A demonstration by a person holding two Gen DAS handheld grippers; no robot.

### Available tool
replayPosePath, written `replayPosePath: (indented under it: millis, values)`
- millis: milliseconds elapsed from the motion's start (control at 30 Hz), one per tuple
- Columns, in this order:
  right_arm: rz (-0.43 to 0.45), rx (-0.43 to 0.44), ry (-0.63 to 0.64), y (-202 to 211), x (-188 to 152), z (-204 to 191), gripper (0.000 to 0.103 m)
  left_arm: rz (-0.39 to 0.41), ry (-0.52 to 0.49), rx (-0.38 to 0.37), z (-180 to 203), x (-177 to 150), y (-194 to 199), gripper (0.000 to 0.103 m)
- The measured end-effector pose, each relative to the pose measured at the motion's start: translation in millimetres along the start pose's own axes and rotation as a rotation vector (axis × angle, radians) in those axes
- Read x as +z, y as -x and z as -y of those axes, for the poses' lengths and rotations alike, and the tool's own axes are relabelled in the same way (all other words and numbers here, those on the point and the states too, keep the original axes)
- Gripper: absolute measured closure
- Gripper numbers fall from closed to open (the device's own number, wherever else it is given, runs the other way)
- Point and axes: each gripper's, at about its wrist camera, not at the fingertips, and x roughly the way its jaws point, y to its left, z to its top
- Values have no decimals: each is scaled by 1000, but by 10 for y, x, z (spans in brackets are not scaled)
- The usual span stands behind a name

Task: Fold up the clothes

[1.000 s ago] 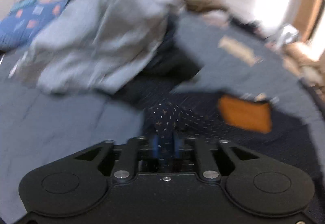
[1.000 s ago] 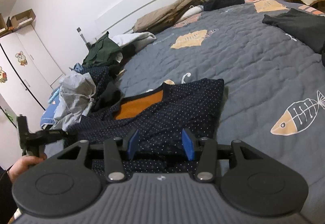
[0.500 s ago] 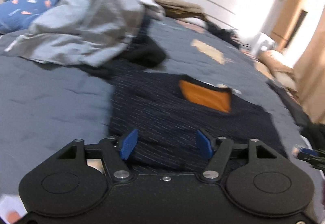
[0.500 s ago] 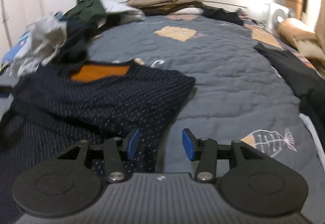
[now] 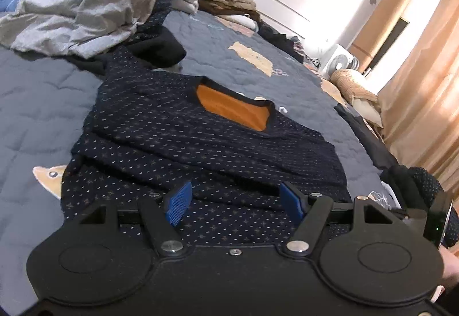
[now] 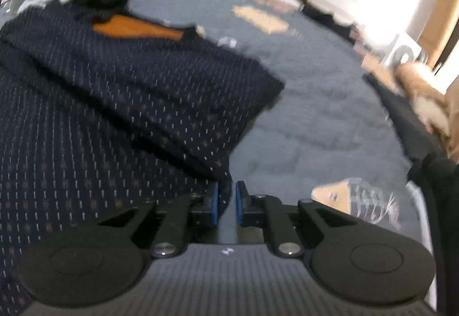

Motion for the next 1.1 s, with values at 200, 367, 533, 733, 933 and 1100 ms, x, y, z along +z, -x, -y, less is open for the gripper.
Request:
replayPosePath:
  millis: [200, 367, 533, 733, 933, 1100]
  values:
    - [-19, 85, -97, 184, 77, 198, 90, -13, -24, -16, 49, 3, 7, 35]
    - [108, 124, -301, 383, 140, 477, 86, -27, -112, -69, 302, 265, -154, 33]
    - [153, 177, -322, 261, 144, 412, 80, -86, -274, -148, 979, 642, -717, 33]
    - [116, 186, -177, 109, 108, 182, 78, -182, -441, -238, 1828, 839, -1667, 33]
    - [118, 188, -122, 54, 71, 131, 74, -302, -542, -263, 2258, 785, -2581, 36]
    - [115, 185, -93, 39, 25, 130, 74, -369, -597, -235, 2404, 650, -3086, 36]
